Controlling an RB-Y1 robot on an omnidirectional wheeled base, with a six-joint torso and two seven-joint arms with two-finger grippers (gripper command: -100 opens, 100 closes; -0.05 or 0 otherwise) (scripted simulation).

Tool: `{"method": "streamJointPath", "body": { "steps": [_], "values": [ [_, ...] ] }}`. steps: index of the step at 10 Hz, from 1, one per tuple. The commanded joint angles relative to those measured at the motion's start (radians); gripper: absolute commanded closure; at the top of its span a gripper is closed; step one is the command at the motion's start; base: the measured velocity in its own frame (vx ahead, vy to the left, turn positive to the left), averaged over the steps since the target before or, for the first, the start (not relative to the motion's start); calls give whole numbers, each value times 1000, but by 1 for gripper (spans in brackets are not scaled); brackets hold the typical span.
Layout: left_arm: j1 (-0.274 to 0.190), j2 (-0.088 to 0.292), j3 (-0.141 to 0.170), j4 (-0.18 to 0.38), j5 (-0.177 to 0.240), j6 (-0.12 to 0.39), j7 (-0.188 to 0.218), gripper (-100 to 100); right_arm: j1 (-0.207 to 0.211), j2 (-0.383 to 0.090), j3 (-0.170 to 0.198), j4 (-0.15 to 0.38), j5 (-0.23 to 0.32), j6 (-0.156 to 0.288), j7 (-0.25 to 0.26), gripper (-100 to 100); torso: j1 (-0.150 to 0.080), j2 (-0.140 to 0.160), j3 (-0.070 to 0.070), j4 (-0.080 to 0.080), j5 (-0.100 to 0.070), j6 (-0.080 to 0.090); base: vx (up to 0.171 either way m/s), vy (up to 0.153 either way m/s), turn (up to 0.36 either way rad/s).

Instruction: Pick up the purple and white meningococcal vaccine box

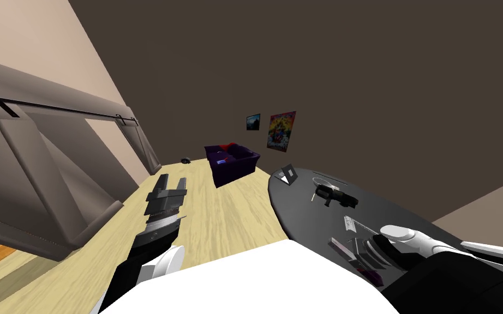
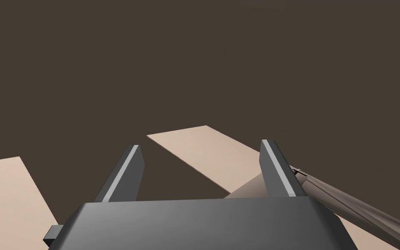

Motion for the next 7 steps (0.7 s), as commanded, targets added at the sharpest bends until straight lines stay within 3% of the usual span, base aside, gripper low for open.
{"method": "streamJointPath", "body": {
  "steps": [1, 2, 4, 5, 6, 7],
  "values": [
    [0, 0, 0, 0, 0, 0, 0, 0, 0, 0, 0, 0, 0, 0, 0, 0, 0, 0, 0, 0, 0, 0, 0, 0, 0],
    [0, 0, 0, 0, 0, 0, 0, 0, 2, 32, 0, 13, 4, 19, 7, -100, 0, 1, 1, 0, 0, 0, 9, -15, 61],
    [0, 0, 0, 0, 0, 0, 0, 0, 4, 65, 1, 26, 8, 39, 15, -100, -3, 1, 0, 0, -1, 0, 14, -36, 63],
    [0, 0, 0, 0, 0, 0, 0, 0, -2, 61, 0, 38, 7, 23, 17, -100, -3, 1, 1, 0, -1, 0, 4, -15, 8],
    [0, 0, 0, 0, 0, 0, 0, 0, -3, 63, 0, 41, 8, 23, 19, 100, -2, 1, 1, 0, 0, 0, 0, 0, 0],
    [0, 0, 0, 0, 0, 0, 0, 0, -3, 63, 0, 41, 8, 23, 19, 100, -1, 2, 1, 0, 0, 0, 0, 0, 0]
  ]
}}
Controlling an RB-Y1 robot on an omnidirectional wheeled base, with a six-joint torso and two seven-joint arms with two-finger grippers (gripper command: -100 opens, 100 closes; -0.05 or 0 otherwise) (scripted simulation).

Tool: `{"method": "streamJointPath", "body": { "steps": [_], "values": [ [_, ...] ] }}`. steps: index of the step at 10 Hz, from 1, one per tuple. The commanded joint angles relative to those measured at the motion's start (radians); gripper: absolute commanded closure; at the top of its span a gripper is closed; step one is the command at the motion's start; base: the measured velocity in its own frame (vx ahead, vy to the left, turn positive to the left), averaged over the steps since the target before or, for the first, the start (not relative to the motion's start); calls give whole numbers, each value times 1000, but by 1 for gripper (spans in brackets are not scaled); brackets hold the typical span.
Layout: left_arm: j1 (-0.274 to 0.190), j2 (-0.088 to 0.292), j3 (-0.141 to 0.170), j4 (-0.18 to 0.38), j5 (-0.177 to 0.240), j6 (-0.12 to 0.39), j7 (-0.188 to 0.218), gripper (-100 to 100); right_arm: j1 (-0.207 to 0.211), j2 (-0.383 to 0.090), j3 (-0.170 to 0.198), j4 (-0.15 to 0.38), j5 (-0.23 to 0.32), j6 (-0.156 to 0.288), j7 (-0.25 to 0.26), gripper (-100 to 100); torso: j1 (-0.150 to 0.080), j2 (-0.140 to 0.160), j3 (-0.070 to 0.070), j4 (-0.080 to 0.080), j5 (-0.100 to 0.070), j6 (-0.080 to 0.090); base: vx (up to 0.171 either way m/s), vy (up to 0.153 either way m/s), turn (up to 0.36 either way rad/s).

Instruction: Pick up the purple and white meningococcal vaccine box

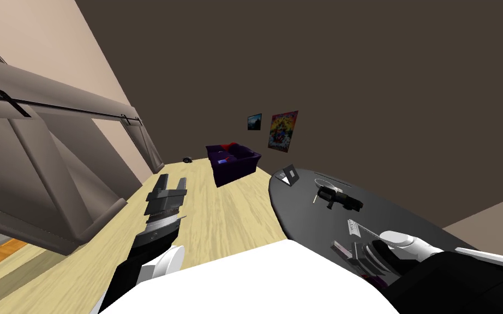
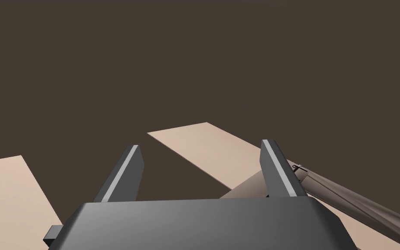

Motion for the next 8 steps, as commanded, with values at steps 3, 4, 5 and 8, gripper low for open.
{"method": "streamJointPath", "body": {
  "steps": [3, 4, 5, 8],
  "values": [
    [0, 0, 0, 0, 0, 0, 0, 0, 0, 0, 0, 0, 0, 0, 0, 100, 0, 0, 0, 0, 0, 0, 0, 0, 0],
    [0, 0, 0, 0, 0, 0, 0, 0, 0, 0, 0, 0, 0, 0, 0, 0, 0, 0, 0, 0, 0, 0, 0, 0, 0],
    [0, 0, 0, 0, 0, 0, 0, 0, 5, -31, 0, -27, -4, -2, -11, 100, 0, 0, 0, 0, 0, 0, -8, 20, -69],
    [0, 0, 0, 0, 0, 0, 0, 0, 7, -45, 1, -44, -4, 0, -18, 0, 2, 1, 1, 0, 1, 1, -6, 17, -34]
  ]
}}
